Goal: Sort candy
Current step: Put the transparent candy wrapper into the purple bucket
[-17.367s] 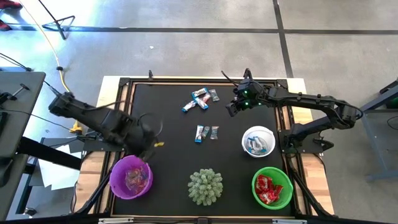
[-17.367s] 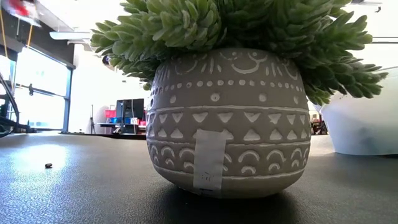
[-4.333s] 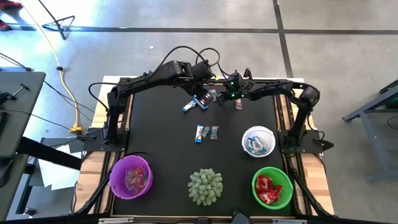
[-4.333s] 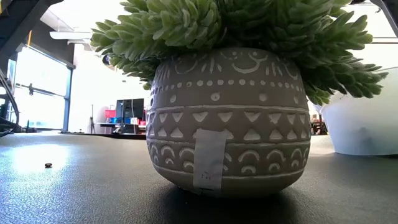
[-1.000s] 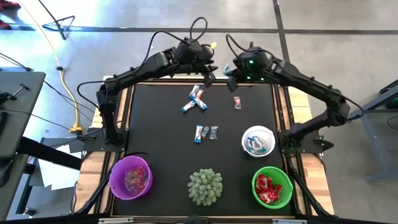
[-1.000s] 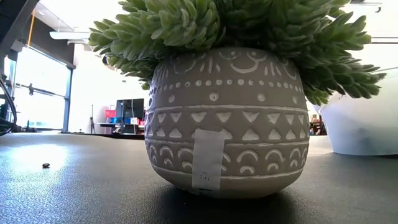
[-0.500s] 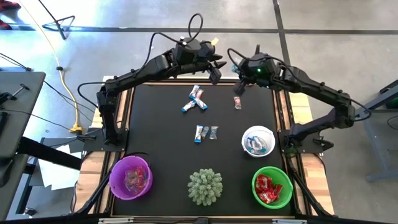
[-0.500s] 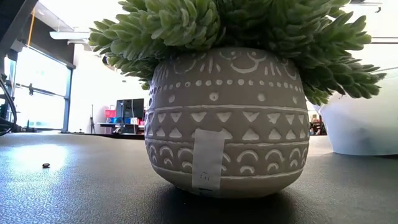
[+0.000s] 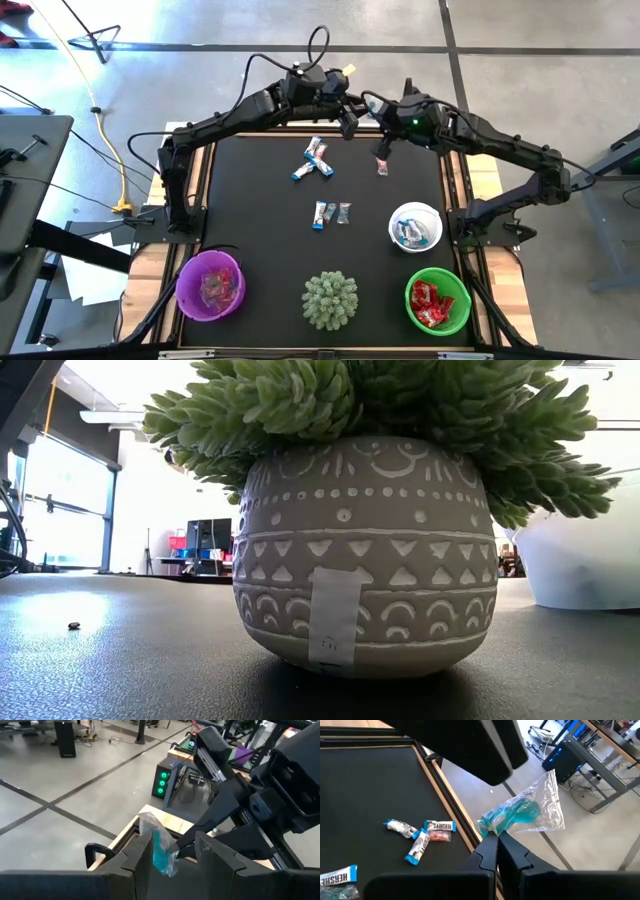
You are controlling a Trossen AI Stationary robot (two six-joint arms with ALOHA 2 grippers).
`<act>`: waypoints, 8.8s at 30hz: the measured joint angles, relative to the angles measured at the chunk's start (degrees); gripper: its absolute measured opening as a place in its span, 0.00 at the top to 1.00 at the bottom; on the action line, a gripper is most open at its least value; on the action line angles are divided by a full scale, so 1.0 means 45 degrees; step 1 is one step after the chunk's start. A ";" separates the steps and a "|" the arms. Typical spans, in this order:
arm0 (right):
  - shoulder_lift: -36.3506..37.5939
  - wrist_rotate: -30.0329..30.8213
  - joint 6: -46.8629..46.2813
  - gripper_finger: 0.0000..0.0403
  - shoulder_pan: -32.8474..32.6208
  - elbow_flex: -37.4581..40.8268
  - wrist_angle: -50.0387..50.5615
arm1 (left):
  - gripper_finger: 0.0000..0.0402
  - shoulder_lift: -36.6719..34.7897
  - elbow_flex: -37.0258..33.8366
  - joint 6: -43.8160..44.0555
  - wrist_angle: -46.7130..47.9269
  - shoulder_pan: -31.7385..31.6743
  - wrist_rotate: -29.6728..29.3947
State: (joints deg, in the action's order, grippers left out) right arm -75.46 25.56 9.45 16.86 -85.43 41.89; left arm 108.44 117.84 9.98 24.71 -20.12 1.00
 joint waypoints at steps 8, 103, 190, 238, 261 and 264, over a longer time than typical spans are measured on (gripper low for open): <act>0.0000 0.0213 -0.0003 1.00 -0.0552 0.0000 -0.0499 | 0.67 0.0001 0.0000 -0.0003 -0.0044 0.0005 -0.0013; 0.1457 0.1209 -0.7810 0.61 -0.1504 -0.0010 0.6554 | 0.98 -0.4345 -0.4576 2.1188 1.4525 1.5263 0.0308; -0.8275 -0.5043 -1.1118 0.61 -0.0304 0.0015 0.2096 | 0.72 -0.9218 -0.6047 0.6303 0.8513 0.6322 -1.1482; -0.9015 -0.4712 -1.8963 0.61 -0.3405 0.0000 0.2086 | 0.72 -1.2506 -0.6052 0.3469 1.0845 0.5882 -1.0574; -0.9418 -0.4410 -2.0125 0.61 -0.3587 0.0000 0.2155 | 0.72 -1.2511 -0.6052 0.2965 1.0840 0.5882 -1.0346; -0.9426 -0.4383 -2.0088 0.61 -0.3517 0.0000 0.2227 | 0.72 -1.2511 -0.6052 0.2965 1.0840 0.5882 -1.0346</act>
State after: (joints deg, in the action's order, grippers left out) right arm -117.88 5.84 -80.94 1.03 -85.43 51.91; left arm 52.14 90.61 23.32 73.49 6.35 -45.56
